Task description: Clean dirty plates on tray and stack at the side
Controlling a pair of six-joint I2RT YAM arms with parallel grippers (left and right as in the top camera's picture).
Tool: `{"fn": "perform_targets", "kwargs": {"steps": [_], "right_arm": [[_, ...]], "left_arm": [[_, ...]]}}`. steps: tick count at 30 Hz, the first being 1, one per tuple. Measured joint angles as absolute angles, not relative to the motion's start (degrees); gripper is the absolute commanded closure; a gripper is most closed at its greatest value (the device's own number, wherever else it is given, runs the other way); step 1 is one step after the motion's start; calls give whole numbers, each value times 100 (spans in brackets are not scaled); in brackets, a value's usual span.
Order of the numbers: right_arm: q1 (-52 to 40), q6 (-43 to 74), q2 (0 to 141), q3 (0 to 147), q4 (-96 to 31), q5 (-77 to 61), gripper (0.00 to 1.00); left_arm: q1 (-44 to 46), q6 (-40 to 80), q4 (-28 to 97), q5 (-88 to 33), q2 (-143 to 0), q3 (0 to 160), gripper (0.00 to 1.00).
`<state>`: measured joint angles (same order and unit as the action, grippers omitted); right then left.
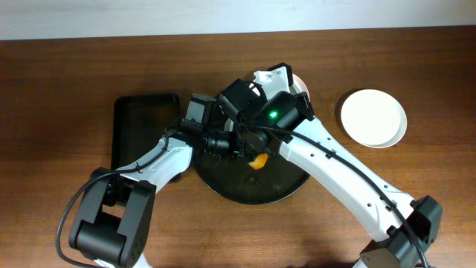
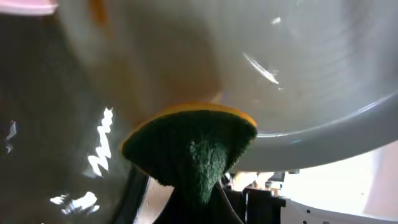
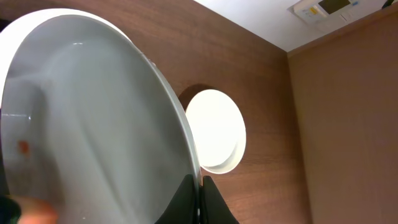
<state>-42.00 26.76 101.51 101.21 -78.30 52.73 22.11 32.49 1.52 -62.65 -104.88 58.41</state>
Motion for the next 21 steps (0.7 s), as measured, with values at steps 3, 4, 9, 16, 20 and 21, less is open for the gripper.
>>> {"fn": "perform_targets", "kwargs": {"steps": [3,4,9,16,20,21], "right_arm": [[-4202,2674,10151,10121,-7881,5269,96],[-4202,2679,10151,10121,-7887,5273,96],[-4206,2683,10151,10121,-7887,5271,96],[-4206,2679,10151,10121,-7891,5271,96],[-4206,2679,10151,10121,-7913,5266,96],[-4206,2676,10151,10121,-7915,5249,96]], "left_arm": [[2211,3610,-808,-6407,-10492,5804,100],[2209,3883,-1413,-6582,-10514,5815,100],[2239,4781,-1608,-7144,-10514,5867,100],[2602,4689,-880,-6827,-10562,5867,100],[2602,4289,-589,-6372,-10718,5867,100],[2602,4246,-576,-6274,-10748,5867,100]]}}
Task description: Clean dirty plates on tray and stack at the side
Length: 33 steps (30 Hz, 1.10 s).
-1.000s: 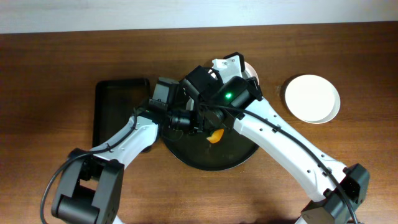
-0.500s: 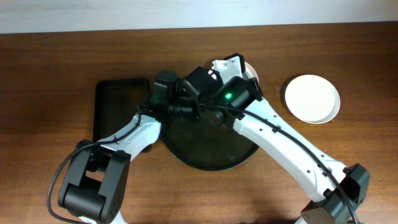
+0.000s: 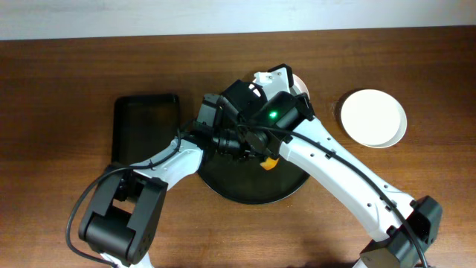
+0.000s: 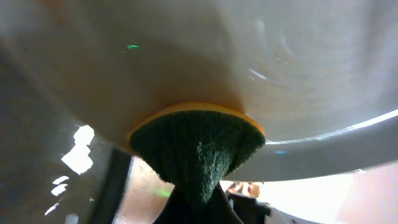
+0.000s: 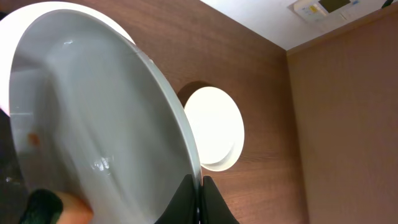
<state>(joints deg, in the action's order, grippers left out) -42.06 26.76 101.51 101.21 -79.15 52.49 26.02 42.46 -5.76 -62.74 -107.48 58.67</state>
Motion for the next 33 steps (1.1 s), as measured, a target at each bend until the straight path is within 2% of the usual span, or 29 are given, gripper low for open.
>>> {"fn": "perform_targets", "kwargs": {"steps": [8,18,23,33], "right_arm": [[-4206,2679,10151,10121,-7950,5172,96],[-4206,2681,9837,10121,-7950,5026,96],[-4204,2679,9732,10121,-7944,5002,96],[-4206,2679,9730,10121,-7950,4987,96]], "left_arm": [[2602,3994,-1135,-5365,-10761,5867,100],[2593,3806,-1240,-4495,-10759,5867,100],[2366,3752,-1925,-4368,-10761,5870,100],[2239,3776,-1907,-4351,-10770,6877,100]]}}
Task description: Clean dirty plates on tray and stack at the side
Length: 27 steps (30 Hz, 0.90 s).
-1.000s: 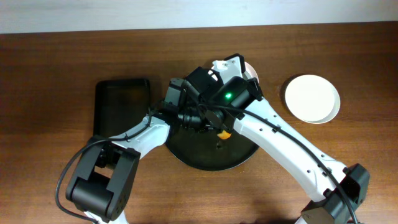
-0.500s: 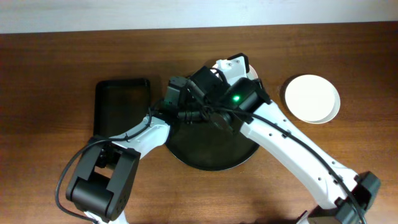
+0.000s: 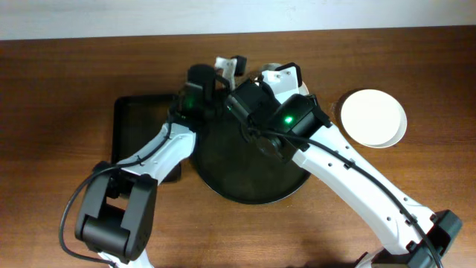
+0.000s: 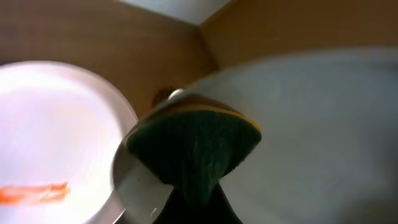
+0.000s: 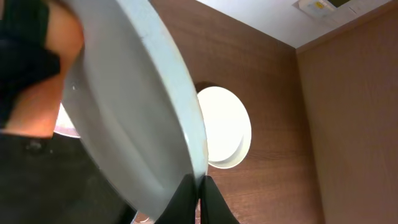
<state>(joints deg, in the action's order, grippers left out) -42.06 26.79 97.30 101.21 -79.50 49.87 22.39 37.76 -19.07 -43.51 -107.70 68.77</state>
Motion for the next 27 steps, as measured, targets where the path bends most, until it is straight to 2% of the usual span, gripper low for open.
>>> {"fn": "perform_targets", "kwargs": {"steps": [12,13,14,17,18,21,23,27], "right_arm": [[-4038,2676,9721,10121,-7854,4965,96],[-3911,2681,9721,10121,-7846,4915,95],[-3787,2676,9719,10121,-7848,4827,90],[-3347,2679,9706,10121,-7911,4027,66],[-2995,2593,9703,10121,-7968,3470,64],[-2215,2270,9699,10066,-8071,2152,64],[-1710,1944,9686,9706,-7885,1223,64],[-1424,1608,9657,8106,-6584,123,65]], "left_arm": [[2228,3815,-1015,-4866,-10630,7148,100],[2202,3802,-897,-4890,-10409,7148,100],[2187,3732,-768,-4877,-10245,7155,100],[2097,3275,696,-4311,-9494,7244,100],[2036,3026,1400,-3911,-9321,7266,100],[1962,2475,2456,-3142,-9249,7264,100],[1962,2126,2740,-2884,-9247,7249,100],[1964,1774,3039,-2534,-9247,7244,100]]}}
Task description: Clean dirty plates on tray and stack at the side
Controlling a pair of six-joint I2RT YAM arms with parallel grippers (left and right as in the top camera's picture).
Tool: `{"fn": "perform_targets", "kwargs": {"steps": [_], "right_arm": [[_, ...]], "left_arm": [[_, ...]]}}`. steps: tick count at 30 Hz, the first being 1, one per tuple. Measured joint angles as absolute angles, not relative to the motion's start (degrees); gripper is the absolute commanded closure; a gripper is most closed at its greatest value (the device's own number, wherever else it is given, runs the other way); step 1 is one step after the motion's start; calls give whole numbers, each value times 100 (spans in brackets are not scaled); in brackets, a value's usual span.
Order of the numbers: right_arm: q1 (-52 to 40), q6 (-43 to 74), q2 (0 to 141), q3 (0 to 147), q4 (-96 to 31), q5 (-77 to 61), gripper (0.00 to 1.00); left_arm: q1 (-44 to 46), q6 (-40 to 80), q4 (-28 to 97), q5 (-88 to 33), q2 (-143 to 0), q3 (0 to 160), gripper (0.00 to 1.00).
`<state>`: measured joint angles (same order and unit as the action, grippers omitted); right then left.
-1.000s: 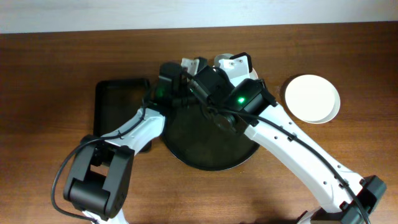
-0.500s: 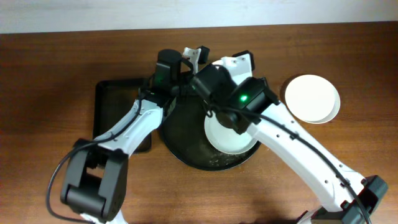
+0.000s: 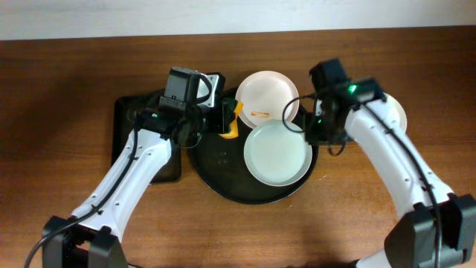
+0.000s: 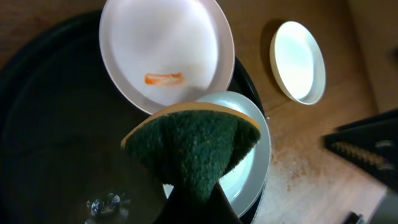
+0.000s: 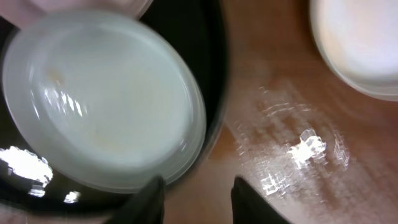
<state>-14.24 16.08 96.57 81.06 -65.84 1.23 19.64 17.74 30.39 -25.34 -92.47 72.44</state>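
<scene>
A round black tray (image 3: 223,175) sits mid-table. A pale plate (image 3: 279,152) lies flat on its right half, also visible in the right wrist view as the pale plate (image 5: 106,99). A white plate with an orange smear (image 3: 266,95) rests at the tray's back rim, and the left wrist view shows this smeared plate (image 4: 165,59) too. My left gripper (image 3: 225,119) is shut on a green and yellow sponge (image 4: 193,146) above the tray's left part. My right gripper (image 5: 199,199) is open at the tray's right rim, just off the pale plate.
A clean white plate (image 4: 298,62) lies on the wooden table to the right of the tray, partly under my right arm (image 3: 387,141). A black rectangular tray (image 3: 137,119) lies at the left, under my left arm.
The pale plate was held tilted up in my right gripper with the sponge against it. It now lies flat on the tray, my right gripper is open beside it, and the sponge has drawn back left.
My right gripper held the pale plate on edge over the tray while the sponge in my left gripper pressed on its face at different spots. Its small orange spot no longer shows. Now the plate is let go and lies flat on the tray.
</scene>
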Motion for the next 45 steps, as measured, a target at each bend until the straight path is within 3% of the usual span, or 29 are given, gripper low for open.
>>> {"fn": "perform_targets", "kwargs": {"steps": [7,21,24,27,33,38,45], "right_arm": [[-1428,1433,9695,6466,-4462,-180,68],[-1428,1186,9946,6020,-3581,384,69],[-1428,1181,9950,5760,-3267,384,85],[-1428,1188,9950,5734,-3197,362,96],[-1428,1129,9852,5745,-3114,169,96],[-1428,1055,8947,6829,-4123,196,96],[-1540,1052,8381,7190,-4318,1664,96]], "left_arm": [[1964,1450,3409,-2405,-9247,7242,100],[1964,1428,3616,-2305,-9247,7242,100],[1964,1428,3623,-2305,-9247,7242,100],[1964,1428,3623,-2305,-9247,7242,100],[1964,1428,3623,-2305,-9247,7242,100],[1964,1428,3621,-2283,-9247,7242,100],[1964,1428,3623,-2051,-9247,7242,100]]}}
